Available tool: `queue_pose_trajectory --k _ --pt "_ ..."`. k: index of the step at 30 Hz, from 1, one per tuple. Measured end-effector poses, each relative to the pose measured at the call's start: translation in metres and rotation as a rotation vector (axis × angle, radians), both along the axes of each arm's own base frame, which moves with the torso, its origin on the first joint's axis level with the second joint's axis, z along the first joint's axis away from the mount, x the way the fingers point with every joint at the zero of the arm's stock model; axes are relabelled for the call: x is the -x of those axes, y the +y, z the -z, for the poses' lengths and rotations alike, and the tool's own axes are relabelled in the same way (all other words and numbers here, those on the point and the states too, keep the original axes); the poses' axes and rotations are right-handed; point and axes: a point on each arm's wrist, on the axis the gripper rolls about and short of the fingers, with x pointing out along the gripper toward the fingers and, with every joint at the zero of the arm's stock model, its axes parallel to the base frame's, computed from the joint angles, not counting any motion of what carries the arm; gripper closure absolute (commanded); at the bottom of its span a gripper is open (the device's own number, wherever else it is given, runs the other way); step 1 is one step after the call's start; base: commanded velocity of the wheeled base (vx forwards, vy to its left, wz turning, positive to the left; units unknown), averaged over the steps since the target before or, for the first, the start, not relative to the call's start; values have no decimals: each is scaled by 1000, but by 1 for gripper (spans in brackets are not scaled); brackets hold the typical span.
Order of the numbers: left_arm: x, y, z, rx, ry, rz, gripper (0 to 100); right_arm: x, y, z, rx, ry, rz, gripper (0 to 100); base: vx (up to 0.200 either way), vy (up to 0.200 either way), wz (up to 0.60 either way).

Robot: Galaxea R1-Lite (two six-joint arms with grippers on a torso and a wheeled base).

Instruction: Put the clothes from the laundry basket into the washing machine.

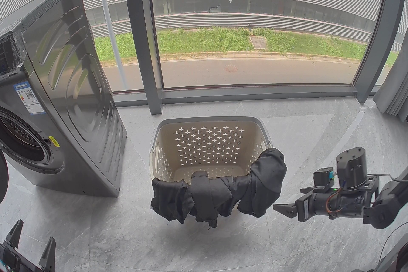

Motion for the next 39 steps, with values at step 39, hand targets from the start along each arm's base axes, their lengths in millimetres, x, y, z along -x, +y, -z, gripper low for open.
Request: queue_pose_trajectory --k 39 --pt "0 0 0 4 0 0 0 -117 40 90 59 39 156 0 0 0 0"
